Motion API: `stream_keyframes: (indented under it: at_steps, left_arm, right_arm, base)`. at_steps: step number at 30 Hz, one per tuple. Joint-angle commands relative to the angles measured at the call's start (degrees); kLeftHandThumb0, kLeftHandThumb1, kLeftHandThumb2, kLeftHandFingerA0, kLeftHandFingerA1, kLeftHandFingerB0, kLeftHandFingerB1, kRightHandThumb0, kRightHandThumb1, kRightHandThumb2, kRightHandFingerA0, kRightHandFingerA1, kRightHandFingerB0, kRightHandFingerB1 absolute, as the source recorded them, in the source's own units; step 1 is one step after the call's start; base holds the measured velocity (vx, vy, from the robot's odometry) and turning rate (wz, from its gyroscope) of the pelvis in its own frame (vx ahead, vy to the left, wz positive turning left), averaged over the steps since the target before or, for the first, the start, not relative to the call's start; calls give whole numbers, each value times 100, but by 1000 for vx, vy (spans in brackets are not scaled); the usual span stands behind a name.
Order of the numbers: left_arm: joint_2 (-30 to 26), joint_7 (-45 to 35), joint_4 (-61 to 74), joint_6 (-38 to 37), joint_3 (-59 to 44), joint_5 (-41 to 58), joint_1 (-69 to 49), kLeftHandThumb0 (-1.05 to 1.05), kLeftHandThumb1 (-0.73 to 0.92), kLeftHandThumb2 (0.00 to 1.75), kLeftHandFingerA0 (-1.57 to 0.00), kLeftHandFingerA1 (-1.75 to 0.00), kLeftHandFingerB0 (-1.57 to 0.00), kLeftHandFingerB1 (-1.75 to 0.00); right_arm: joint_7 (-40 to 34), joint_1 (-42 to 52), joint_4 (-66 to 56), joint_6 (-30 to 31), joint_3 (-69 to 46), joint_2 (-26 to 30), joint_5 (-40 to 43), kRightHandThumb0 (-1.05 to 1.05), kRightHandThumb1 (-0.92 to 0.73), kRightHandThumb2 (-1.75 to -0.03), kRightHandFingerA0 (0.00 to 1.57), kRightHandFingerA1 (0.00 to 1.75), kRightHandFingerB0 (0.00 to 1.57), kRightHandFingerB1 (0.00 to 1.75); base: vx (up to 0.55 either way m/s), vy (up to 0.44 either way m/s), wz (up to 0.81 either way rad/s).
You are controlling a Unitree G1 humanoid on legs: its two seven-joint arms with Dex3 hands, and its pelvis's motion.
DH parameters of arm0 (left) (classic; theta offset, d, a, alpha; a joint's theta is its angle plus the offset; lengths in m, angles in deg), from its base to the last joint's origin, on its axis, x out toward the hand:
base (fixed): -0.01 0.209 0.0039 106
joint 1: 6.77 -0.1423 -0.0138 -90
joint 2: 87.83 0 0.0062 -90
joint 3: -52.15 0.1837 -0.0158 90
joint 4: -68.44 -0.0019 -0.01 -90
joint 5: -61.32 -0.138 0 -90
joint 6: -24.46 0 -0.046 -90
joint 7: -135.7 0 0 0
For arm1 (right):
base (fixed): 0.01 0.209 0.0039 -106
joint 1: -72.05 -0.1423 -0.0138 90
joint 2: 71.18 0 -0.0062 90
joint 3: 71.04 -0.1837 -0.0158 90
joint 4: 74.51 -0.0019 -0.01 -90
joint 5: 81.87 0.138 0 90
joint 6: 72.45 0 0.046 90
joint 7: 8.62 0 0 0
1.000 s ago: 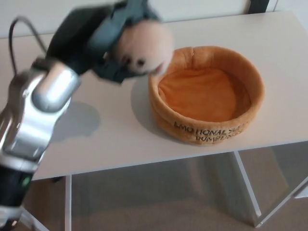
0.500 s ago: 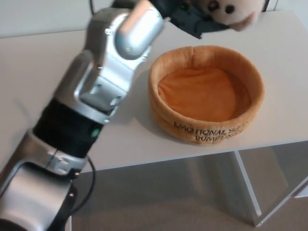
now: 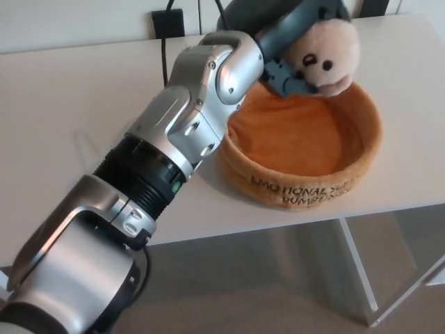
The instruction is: The robot walks towards a table in front, picks a dumpling toy with left hand and puts it in an orange round plate
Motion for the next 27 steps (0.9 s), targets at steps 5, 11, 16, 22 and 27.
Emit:
stream_keyframes:
  at_steps: [5,11,16,22,27]
  left_arm:
    - [-183,-598,-744,852,197,-229,150,-72,53,57,0,-25,0,-14]
    - [-236,-900,-486,1045,240,-231,162,-78,44,85,0,0,0,-6]
    - [-349,-1097,-77,1005,330,-270,44,-101,54,60,0,0,0,-2]
    - [-382,-1159,61,1075,364,-274,-5,-101,54,60,0,0,0,-2]
    - [-501,-1326,316,976,347,-241,-27,-96,52,96,0,0,0,0]
  right_arm:
    - [88,77,-282,82,-34,122,36,-34,-83,-64,48,63,30,36]
    - [103,-24,-109,103,-76,85,73,-32,-83,-64,46,65,29,36]
    - [67,27,-99,41,-11,99,-11,-33,-80,-65,47,63,28,36]
    - [64,40,-94,32,5,105,-1,-33,-80,-65,47,63,28,36]
    - [66,51,-155,55,44,128,-21,-33,-78,-63,46,62,25,34]
  base:
    - [0,0,0]
    - [0,0,0]
    - [0,0,0]
    - [0,0,0]
    - [0,0,0]
